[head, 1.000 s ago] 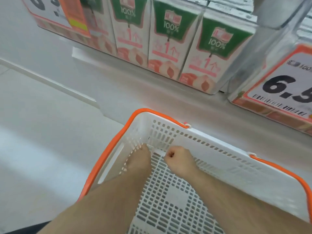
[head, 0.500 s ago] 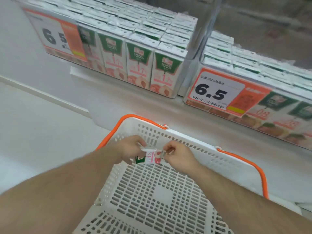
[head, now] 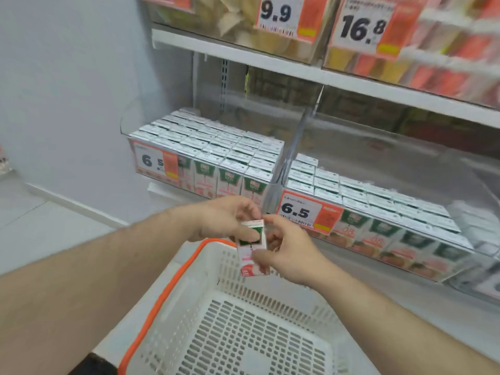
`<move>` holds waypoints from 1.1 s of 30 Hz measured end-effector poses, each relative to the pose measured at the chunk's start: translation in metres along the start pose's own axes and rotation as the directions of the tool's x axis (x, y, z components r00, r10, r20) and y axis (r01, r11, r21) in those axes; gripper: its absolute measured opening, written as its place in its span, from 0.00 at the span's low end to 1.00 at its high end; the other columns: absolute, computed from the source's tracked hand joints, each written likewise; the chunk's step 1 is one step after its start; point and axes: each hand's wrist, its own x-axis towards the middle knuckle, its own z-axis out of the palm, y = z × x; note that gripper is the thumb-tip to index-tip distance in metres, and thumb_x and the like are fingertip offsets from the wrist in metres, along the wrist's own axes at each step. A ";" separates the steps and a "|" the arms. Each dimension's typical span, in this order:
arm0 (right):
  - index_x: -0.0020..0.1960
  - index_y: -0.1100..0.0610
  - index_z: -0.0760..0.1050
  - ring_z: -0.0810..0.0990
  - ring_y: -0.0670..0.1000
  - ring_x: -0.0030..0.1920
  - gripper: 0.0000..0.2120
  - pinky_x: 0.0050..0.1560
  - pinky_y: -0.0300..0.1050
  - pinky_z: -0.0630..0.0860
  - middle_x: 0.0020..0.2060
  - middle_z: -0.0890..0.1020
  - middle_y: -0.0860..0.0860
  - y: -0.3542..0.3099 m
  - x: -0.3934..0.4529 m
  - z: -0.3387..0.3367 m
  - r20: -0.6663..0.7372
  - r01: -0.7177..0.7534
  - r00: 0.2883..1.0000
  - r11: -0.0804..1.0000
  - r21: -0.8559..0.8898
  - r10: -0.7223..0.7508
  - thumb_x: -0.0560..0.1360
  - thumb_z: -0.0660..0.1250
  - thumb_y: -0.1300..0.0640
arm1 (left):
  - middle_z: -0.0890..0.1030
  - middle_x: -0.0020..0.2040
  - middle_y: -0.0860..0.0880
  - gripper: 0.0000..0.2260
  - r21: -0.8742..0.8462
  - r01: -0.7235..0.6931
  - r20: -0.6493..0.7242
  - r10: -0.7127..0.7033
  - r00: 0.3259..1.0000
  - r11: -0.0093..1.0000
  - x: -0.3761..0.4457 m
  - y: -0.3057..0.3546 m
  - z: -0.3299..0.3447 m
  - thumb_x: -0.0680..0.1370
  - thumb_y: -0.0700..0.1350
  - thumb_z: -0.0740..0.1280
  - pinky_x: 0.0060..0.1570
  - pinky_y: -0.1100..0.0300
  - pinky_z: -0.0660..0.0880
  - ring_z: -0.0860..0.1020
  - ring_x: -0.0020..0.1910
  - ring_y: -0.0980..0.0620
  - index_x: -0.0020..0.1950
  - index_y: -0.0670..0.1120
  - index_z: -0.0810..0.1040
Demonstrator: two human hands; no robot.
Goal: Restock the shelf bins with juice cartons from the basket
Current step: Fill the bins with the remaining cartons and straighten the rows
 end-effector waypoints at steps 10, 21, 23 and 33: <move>0.55 0.62 0.74 0.85 0.56 0.43 0.16 0.43 0.47 0.83 0.46 0.85 0.61 -0.060 0.011 -0.023 -0.207 0.064 0.977 0.861 0.504 0.049 0.71 0.70 0.74 | 0.85 0.50 0.49 0.16 0.055 -0.241 -0.228 0.247 0.942 0.969 -0.023 0.017 -0.020 0.70 0.37 0.76 0.59 0.47 0.77 0.83 0.51 0.49 0.55 0.47 0.80; 0.50 0.61 0.78 0.85 0.59 0.38 0.12 0.37 0.51 0.82 0.42 0.85 0.62 -0.144 0.069 -0.022 -0.211 0.055 0.977 0.957 0.283 0.007 0.78 0.66 0.51 | 0.84 0.48 0.52 0.13 0.147 -0.341 -0.346 0.371 0.862 0.928 -0.022 0.030 -0.085 0.71 0.45 0.70 0.54 0.47 0.79 0.82 0.49 0.50 0.54 0.55 0.80; 0.50 0.60 0.78 0.85 0.58 0.37 0.13 0.41 0.54 0.83 0.41 0.85 0.60 -0.156 0.090 -0.023 -0.169 0.002 0.984 0.956 0.292 0.050 0.77 0.65 0.49 | 0.84 0.46 0.54 0.12 0.209 -0.305 -0.364 0.364 0.858 0.929 -0.016 0.031 -0.102 0.70 0.47 0.69 0.53 0.46 0.79 0.82 0.48 0.51 0.53 0.58 0.80; 0.50 0.54 0.75 0.80 0.53 0.44 0.11 0.46 0.51 0.78 0.42 0.81 0.50 -0.160 0.214 -0.020 -0.400 0.130 0.879 0.938 -0.322 -0.259 0.74 0.65 0.47 | 0.73 0.70 0.53 0.25 0.591 0.316 -0.700 0.278 0.657 0.743 0.021 0.004 -0.150 0.77 0.62 0.59 0.68 0.52 0.63 0.67 0.70 0.49 0.72 0.55 0.69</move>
